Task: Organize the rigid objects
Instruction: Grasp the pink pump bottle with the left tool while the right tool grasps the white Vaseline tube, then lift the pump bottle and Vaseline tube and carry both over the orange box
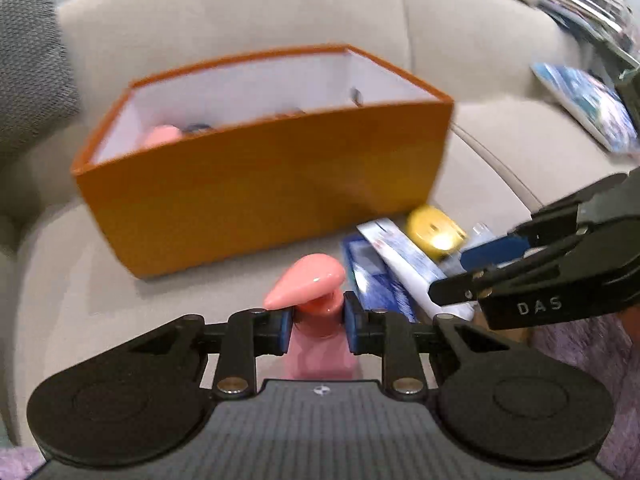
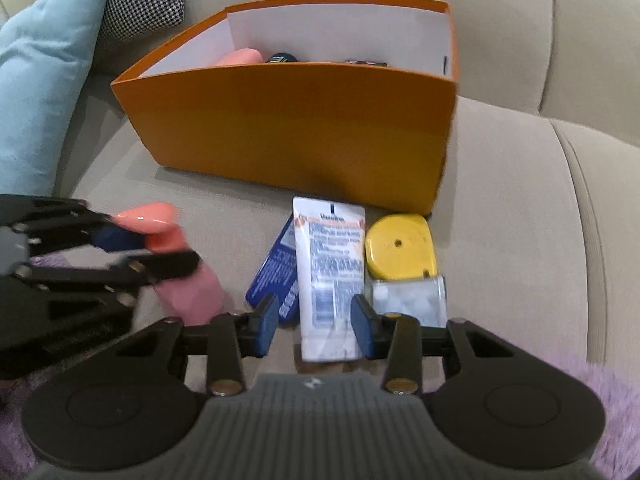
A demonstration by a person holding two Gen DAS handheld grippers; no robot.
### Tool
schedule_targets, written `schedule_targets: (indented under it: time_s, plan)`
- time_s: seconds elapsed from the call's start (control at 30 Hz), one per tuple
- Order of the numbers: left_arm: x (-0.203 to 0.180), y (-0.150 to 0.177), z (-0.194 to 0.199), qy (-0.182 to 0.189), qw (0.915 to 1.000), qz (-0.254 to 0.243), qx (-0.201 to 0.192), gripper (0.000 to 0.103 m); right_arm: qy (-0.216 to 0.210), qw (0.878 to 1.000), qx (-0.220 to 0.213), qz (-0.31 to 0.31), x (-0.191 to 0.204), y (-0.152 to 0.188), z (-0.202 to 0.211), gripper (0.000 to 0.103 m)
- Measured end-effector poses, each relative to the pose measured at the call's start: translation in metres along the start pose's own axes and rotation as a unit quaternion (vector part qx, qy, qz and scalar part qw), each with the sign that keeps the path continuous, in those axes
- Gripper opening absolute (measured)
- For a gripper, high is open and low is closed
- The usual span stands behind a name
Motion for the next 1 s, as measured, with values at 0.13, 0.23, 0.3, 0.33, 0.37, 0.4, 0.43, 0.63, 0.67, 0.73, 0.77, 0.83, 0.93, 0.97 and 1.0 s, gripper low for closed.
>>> schedule_targets:
  time_s: [0.13, 0.23, 0.3, 0.33, 0.37, 0.4, 0.43, 0.63, 0.67, 0.73, 0.77, 0.83, 0.93, 0.97, 1.0]
  plan:
    - [0.01, 0.001, 0.003, -0.007, 0.9997, 0.019, -0.013, 0.029, 0.014, 1.0, 0.01, 0.013, 0.003, -0.012, -0.014, 0.043]
    - [0.02, 0.006, 0.001, -0.005, 0.9992, 0.038, -0.015, 0.029, 0.018, 1.0, 0.023, 0.011, 0.004, -0.017, -0.025, 0.043]
    - [0.023, 0.009, 0.001, -0.002, 0.9985, 0.048, -0.026, 0.029, 0.02, 0.999, 0.033, 0.008, 0.005, -0.019, -0.032, 0.043]
    - [0.026, 0.009, 0.002, 0.0, 0.998, 0.054, -0.031, 0.029, 0.021, 0.999, 0.037, 0.008, 0.005, -0.019, -0.034, 0.043]
    - [0.028, 0.009, 0.003, 0.001, 0.9975, 0.061, -0.036, 0.029, 0.024, 0.999, 0.039, 0.01, 0.007, -0.021, -0.037, 0.045]
    - [0.029, 0.01, 0.004, 0.002, 0.9968, 0.069, -0.041, 0.029, 0.028, 0.999, 0.039, 0.013, 0.007, -0.022, -0.039, 0.045]
    - [0.03, 0.009, 0.004, 0.003, 0.9961, 0.075, -0.046, 0.029, 0.033, 0.999, 0.039, 0.015, 0.007, -0.023, -0.041, 0.045]
    - [0.039, 0.008, 0.003, 0.015, 0.9925, 0.102, -0.066, 0.029, 0.048, 0.997, 0.05, 0.019, 0.01, -0.027, -0.052, 0.046]
    - [0.04, 0.008, 0.003, 0.017, 0.992, 0.105, -0.068, 0.029, 0.051, 0.997, 0.05, 0.019, 0.01, -0.027, -0.051, 0.041]
    - [0.04, 0.009, 0.004, 0.02, 0.9917, 0.106, -0.07, 0.029, 0.051, 0.997, 0.051, 0.014, 0.009, -0.028, -0.05, 0.041]
    - [0.04, 0.01, 0.004, 0.021, 0.9916, 0.106, -0.071, 0.029, 0.05, 0.997, 0.051, 0.008, 0.009, -0.028, -0.049, 0.038]
    - [0.042, 0.011, 0.005, 0.023, 0.9911, 0.109, -0.073, 0.029, 0.056, 0.998, 0.035, 0.012, 0.008, -0.031, -0.041, 0.024]
    - [0.046, 0.012, 0.006, 0.028, 0.9893, 0.122, -0.076, 0.029, 0.072, 0.997, 0.022, 0.031, 0.013, -0.035, -0.026, 0.019]
    - [0.048, 0.013, 0.006, 0.03, 0.9883, 0.128, -0.078, 0.029, 0.072, 0.997, 0.019, 0.031, 0.014, -0.036, -0.021, 0.018]
    - [0.049, 0.013, 0.006, 0.031, 0.9876, 0.132, -0.079, 0.029, 0.071, 0.997, 0.016, 0.032, 0.017, -0.036, -0.014, 0.018]
Point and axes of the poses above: each gripper's, at about its wrist camera, not at the fingertips, and z roughly against the way its jaws point, x to its left, y to its underside, the point moved 10 cm from there along -z, roughly the way its jaws point, and after that the axes turned 12 degrees about y, right-handed, at the moved point
